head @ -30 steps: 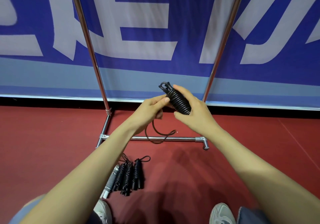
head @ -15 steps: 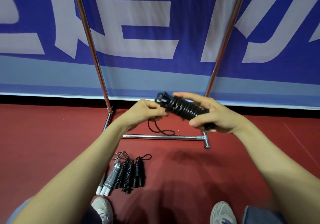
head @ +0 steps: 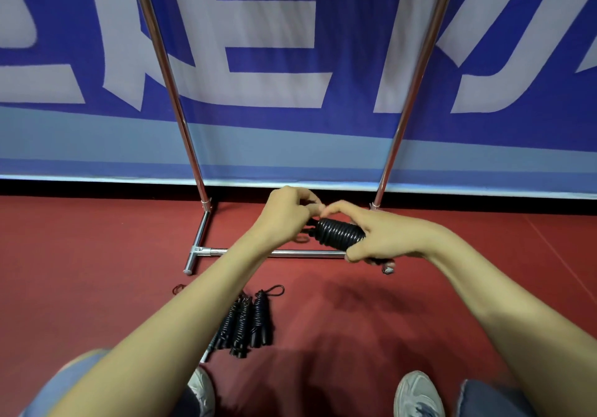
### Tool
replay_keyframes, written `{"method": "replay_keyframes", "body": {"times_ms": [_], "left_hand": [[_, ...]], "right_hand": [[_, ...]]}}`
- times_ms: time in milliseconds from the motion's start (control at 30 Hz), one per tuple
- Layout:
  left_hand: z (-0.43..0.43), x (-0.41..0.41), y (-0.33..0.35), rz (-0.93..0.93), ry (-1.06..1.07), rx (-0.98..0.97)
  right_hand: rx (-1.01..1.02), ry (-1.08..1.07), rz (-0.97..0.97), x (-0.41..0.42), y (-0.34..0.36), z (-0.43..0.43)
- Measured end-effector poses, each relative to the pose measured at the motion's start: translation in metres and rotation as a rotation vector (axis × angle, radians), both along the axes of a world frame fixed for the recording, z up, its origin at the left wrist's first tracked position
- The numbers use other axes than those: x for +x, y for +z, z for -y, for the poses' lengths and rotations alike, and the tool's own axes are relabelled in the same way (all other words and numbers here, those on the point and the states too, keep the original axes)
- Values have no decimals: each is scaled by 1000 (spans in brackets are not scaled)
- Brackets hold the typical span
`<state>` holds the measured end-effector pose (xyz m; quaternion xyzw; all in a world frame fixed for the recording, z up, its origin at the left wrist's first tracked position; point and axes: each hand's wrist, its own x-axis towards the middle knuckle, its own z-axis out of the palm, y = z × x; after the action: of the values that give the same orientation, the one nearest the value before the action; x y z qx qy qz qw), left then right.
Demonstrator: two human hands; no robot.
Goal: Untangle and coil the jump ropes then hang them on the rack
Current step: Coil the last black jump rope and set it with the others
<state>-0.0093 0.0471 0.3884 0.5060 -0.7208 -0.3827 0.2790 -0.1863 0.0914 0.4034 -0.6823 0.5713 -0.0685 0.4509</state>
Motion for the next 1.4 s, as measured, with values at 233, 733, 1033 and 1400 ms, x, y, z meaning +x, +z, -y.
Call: {"method": "replay_keyframes", "body": {"times_ms": [233, 733, 1033, 1400], "left_hand": [[-9, -9, 0, -88, -28, -192], [-1, 9, 1, -654, -172, 367], [10, 20, -5, -466, -160, 422], [17, 28, 3, 260, -476, 95]], "right_hand": [[-262, -204, -12, -4, -2, 9], [-477, -427, 360, -8, 10, 7], [-306, -111, 466, -14, 18, -8], [69, 262, 245, -7, 6, -6]]}}
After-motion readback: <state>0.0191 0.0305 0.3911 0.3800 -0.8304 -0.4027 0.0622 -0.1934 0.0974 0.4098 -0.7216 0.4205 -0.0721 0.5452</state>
